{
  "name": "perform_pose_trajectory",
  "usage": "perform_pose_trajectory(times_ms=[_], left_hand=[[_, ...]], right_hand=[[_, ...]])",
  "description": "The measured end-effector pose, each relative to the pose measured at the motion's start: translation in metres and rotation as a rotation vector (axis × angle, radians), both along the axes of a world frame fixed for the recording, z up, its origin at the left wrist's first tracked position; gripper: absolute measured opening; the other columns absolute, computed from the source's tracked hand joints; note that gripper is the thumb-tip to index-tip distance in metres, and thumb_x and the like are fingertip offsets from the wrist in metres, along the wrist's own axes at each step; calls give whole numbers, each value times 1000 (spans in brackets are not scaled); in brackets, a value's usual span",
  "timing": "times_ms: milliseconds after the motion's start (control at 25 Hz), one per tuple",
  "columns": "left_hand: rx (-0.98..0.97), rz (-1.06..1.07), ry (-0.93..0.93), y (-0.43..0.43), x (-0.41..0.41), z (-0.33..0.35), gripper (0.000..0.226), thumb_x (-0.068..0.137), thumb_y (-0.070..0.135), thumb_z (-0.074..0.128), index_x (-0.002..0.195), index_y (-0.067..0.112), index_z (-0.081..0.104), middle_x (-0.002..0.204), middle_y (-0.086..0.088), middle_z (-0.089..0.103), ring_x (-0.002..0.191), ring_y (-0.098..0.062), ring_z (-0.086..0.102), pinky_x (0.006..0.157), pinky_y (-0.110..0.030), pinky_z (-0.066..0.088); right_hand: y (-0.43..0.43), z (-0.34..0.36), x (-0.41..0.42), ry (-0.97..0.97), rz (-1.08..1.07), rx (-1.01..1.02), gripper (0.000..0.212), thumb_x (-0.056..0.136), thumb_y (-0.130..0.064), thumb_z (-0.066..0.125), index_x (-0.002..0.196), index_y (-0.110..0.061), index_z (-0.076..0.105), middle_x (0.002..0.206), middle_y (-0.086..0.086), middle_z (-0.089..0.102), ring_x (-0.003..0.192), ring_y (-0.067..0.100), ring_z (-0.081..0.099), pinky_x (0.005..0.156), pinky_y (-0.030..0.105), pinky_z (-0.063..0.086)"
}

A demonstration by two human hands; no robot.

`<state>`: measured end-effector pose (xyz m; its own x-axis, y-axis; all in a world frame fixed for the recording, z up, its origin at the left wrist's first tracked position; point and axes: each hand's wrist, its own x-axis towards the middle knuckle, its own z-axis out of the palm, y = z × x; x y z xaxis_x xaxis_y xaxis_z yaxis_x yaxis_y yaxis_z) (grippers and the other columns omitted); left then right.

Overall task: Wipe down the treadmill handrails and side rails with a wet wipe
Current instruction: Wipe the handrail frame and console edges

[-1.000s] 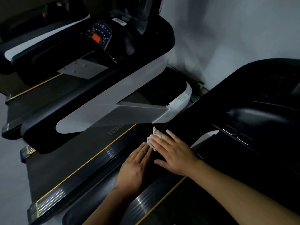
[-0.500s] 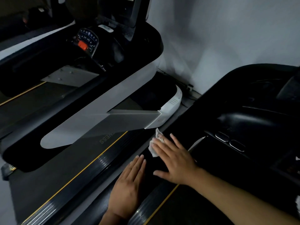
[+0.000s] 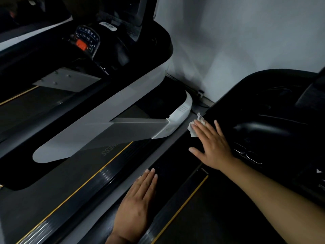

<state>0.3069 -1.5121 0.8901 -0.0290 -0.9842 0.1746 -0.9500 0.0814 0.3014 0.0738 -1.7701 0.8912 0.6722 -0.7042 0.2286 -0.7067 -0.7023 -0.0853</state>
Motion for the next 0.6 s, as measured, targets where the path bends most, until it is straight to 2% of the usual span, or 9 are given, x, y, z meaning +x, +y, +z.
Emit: perform_pose_trajectory(times_ms=[120, 240, 360, 480, 600], left_hand=[[38, -12, 5, 0, 2, -2, 77, 94, 15, 72, 160, 15, 33, 168, 1, 28, 156, -16, 25, 116, -40, 35], [67, -3, 6, 0, 4, -3, 84, 92, 16, 77, 161, 17, 30, 170, 4, 23, 156, -16, 23, 116, -39, 35], [31, -30, -1, -8, 2, 0, 69, 99, 16, 61, 161, 16, 30, 169, 0, 26, 156, -17, 23, 118, -37, 31], [29, -31, -7, -35, -7, 3, 55, 107, 26, 40, 160, 15, 30, 168, -3, 29, 156, -18, 24, 121, -36, 29], [26, -44, 1, -67, -17, 6, 54, 106, 27, 37, 156, 8, 37, 164, -10, 34, 153, -22, 30, 122, -37, 34]], right_hand=[[27, -4, 16, -29, 55, 8, 88, 99, -73, 28, 160, -10, 32, 168, 5, 27, 157, 25, 21, 126, 58, 13], [45, -6, 22, 32, 194, 2, 89, 98, -75, 29, 162, -12, 27, 170, 3, 21, 158, 23, 15, 128, 54, 9], [22, 0, 9, 106, 251, -35, 84, 101, -72, 28, 162, -15, 27, 170, 1, 22, 157, 20, 18, 127, 54, 9], [-3, 6, -6, 112, 111, -5, 81, 101, -70, 27, 162, -17, 26, 170, 1, 24, 157, 21, 21, 127, 55, 10], [14, 3, 6, 56, 51, 17, 85, 100, -71, 28, 162, -13, 27, 170, 4, 24, 158, 23, 17, 127, 54, 12]])
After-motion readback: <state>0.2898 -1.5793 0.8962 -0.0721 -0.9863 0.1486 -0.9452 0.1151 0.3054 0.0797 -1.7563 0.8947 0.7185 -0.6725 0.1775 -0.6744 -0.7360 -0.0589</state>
